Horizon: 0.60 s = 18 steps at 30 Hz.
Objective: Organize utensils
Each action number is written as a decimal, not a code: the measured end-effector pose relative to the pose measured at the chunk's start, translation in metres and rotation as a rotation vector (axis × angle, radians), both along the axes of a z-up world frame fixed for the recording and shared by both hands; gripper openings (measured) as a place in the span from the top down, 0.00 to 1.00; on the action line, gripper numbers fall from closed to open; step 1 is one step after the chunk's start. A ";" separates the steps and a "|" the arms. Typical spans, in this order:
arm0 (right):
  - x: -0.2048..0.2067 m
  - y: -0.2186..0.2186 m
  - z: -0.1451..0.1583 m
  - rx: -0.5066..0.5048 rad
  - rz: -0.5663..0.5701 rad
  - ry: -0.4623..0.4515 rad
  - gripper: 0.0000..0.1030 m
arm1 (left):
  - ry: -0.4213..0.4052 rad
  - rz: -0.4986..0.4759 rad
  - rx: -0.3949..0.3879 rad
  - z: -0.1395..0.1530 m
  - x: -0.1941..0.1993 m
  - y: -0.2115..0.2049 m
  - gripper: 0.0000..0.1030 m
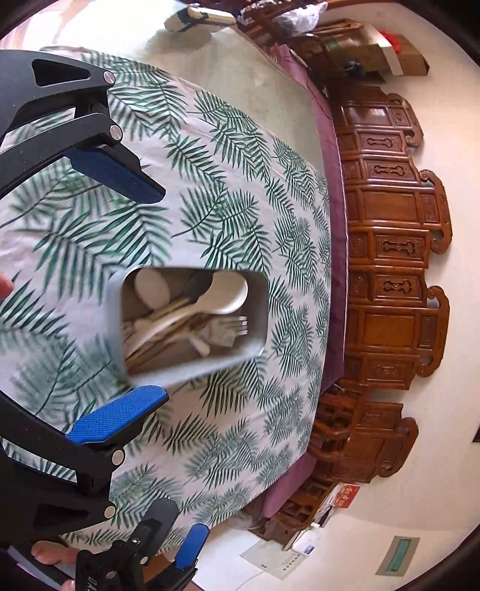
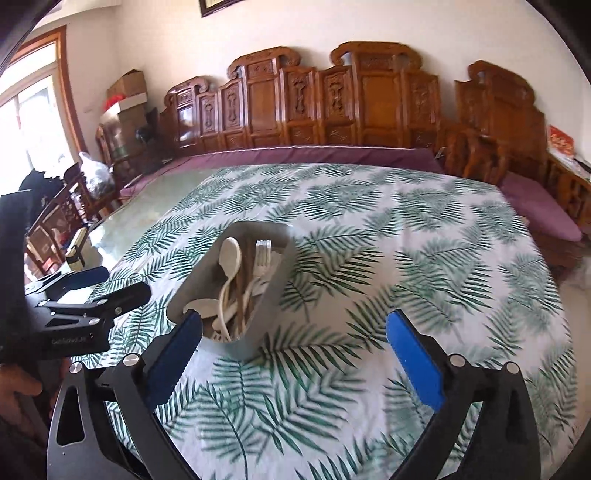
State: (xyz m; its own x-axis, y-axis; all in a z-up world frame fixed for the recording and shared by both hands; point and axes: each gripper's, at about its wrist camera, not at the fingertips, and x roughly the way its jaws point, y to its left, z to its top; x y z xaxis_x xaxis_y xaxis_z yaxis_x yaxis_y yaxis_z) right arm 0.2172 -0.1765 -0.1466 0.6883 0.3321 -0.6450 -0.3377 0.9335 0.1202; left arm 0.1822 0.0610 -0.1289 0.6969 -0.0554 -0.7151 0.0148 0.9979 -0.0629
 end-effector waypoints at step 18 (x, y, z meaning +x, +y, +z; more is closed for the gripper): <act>-0.117 -0.066 0.115 0.049 -0.128 -0.308 0.03 | -0.249 -0.037 0.013 0.121 -0.098 -0.050 0.07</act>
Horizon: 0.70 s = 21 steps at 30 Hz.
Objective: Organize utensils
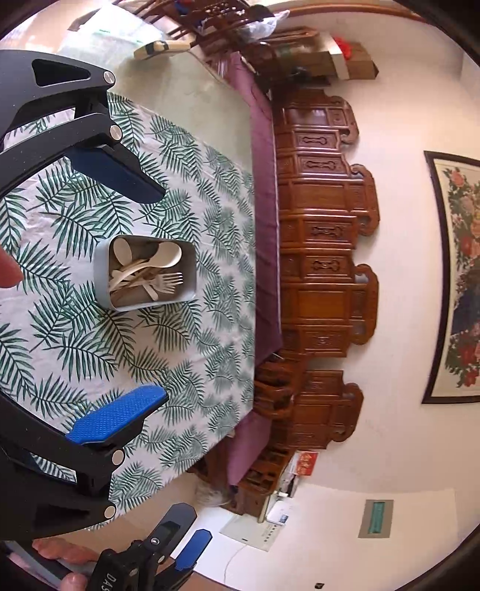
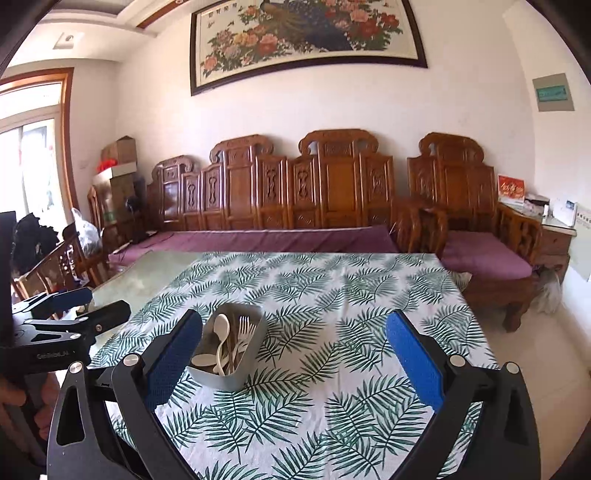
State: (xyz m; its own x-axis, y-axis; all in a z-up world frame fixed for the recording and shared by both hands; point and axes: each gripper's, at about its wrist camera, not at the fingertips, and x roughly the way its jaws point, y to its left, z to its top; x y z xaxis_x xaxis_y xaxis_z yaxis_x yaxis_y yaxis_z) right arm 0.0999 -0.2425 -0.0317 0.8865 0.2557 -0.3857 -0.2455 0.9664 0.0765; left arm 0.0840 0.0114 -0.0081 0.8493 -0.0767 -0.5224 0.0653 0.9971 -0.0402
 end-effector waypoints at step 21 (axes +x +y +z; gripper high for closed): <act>-0.012 -0.011 0.002 0.010 -0.025 -0.002 0.03 | -0.032 0.000 -0.017 0.009 -0.019 -0.002 0.08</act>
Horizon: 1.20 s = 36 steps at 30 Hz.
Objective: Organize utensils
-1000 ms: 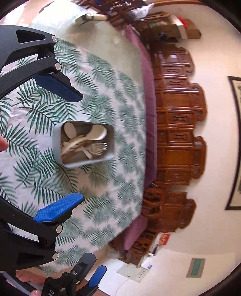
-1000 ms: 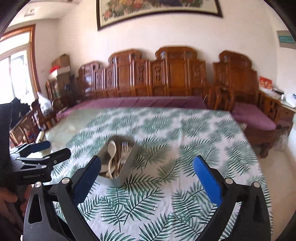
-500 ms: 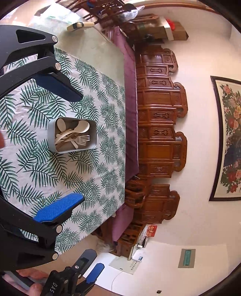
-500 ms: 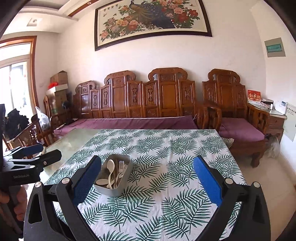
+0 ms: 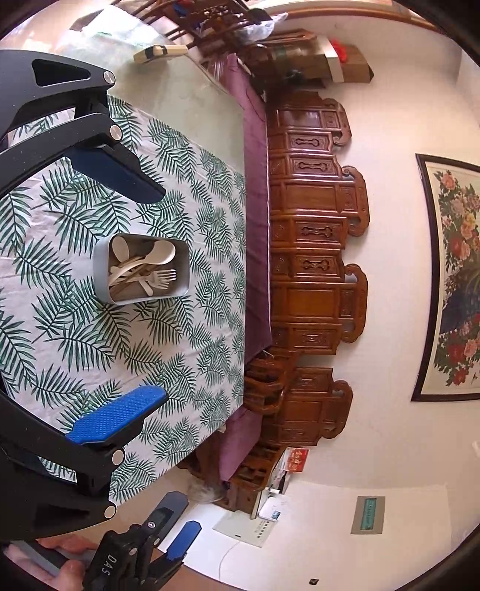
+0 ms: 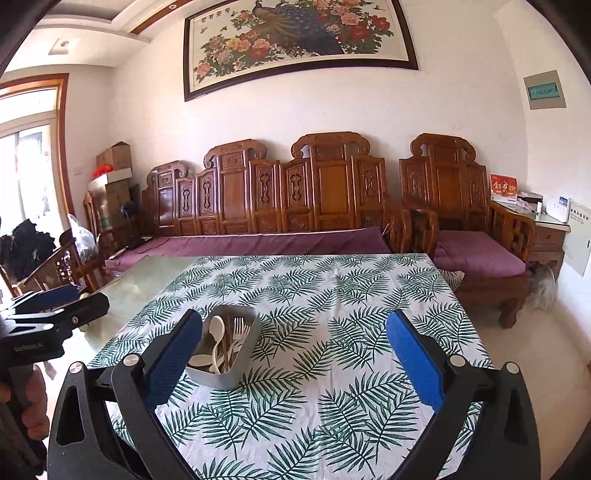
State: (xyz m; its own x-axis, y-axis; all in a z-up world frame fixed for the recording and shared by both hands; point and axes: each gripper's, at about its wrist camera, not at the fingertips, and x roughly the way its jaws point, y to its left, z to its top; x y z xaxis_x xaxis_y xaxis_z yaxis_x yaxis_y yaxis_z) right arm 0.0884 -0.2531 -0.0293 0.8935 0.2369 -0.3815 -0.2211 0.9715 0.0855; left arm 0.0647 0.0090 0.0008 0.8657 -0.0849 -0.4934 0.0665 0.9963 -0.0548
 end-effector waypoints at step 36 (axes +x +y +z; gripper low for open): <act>-0.003 0.005 0.002 -0.002 0.004 -0.004 0.03 | 0.009 -0.001 -0.006 -0.005 0.001 0.001 0.07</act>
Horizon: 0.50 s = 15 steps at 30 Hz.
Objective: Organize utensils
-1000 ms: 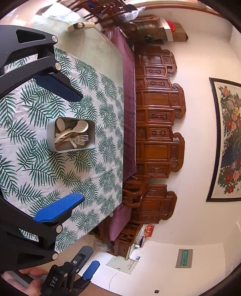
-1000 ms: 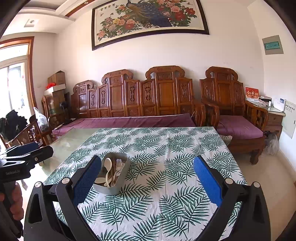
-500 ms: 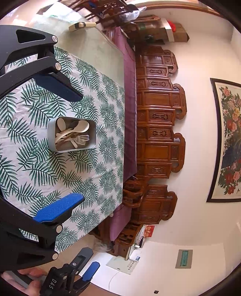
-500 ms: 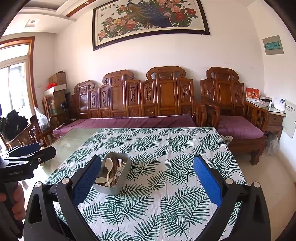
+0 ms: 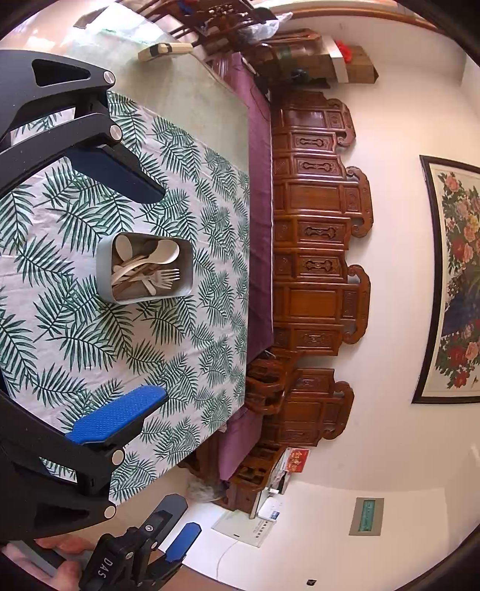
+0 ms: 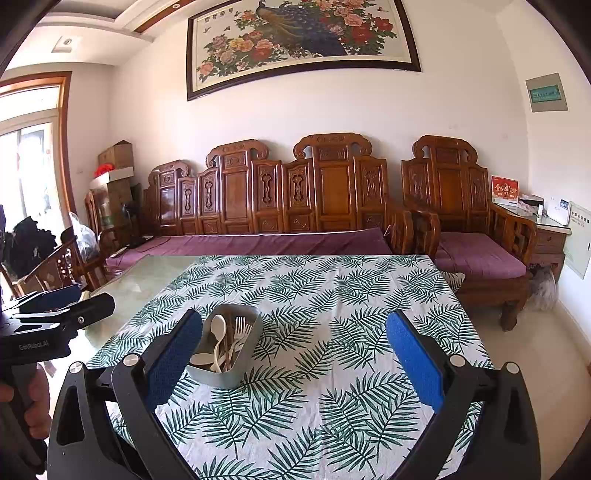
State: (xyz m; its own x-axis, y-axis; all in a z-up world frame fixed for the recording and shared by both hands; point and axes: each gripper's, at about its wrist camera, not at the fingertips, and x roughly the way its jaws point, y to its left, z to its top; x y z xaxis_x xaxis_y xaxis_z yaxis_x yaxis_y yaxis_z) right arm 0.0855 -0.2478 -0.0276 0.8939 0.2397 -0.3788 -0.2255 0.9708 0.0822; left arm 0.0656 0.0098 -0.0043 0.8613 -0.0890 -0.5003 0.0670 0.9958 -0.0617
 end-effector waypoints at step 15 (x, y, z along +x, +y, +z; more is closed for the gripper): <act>-0.001 0.001 0.001 0.001 0.001 0.000 0.03 | -0.004 -0.005 -0.003 0.002 -0.001 -0.003 0.08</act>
State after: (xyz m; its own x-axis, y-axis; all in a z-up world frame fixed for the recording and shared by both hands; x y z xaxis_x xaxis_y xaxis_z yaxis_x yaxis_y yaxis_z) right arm 0.0848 -0.2471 -0.0268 0.8937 0.2409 -0.3786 -0.2264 0.9705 0.0830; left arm 0.0649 0.0065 -0.0023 0.8629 -0.0949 -0.4963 0.0726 0.9953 -0.0643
